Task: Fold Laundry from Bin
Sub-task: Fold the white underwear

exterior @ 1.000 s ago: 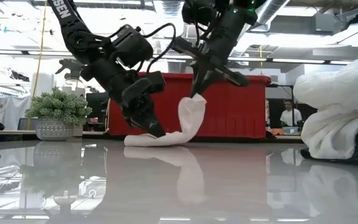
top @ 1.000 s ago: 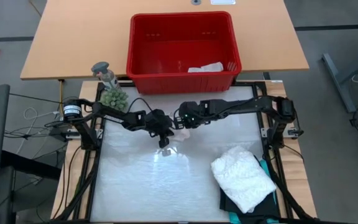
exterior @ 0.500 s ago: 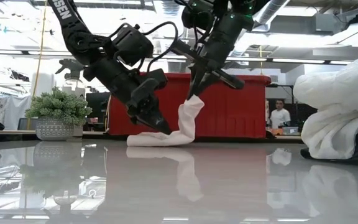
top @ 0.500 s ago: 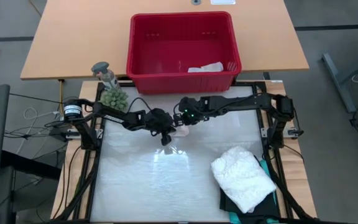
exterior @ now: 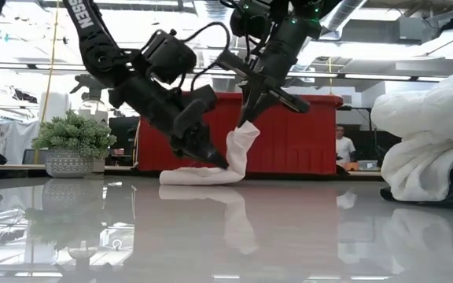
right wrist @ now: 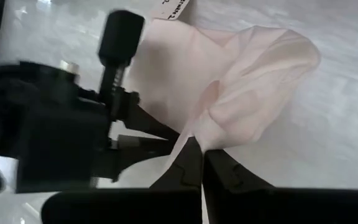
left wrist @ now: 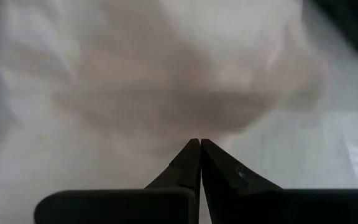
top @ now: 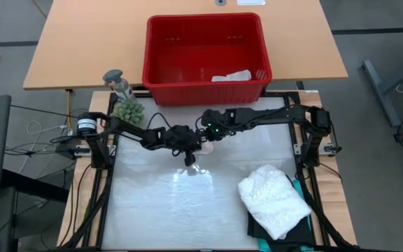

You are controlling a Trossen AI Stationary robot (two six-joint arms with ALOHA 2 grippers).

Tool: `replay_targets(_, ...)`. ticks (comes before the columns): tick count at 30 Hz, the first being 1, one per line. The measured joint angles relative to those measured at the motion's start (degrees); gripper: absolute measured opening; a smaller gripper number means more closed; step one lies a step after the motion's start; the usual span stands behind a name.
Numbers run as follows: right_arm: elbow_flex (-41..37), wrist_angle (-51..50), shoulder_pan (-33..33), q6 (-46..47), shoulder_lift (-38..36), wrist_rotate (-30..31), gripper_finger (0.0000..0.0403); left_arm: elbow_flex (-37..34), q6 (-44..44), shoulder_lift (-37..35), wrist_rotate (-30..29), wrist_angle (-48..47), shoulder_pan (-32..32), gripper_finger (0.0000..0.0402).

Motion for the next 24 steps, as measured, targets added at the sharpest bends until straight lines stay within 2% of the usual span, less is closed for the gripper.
replay_targets(4, 0.0, -0.21, 0.0, -0.76, 0.0, -0.03, 0.0021, -0.18, -0.11, 2.38, -0.91, 1.92, -0.87, 0.0)
replay_targets(19, 0.0, -0.7, -0.76, -2.53, 0.0, -1.29, 0.0021, -0.12, 0.47, 2.65, -1.66, 4.08, -0.77, 0.0)
replay_targets(24, 0.0, -0.71, -0.76, -3.33, -0.27, -1.34, 0.0021, 0.88, -0.42, 6.5, -0.54, 4.89, -0.75, 0.0)
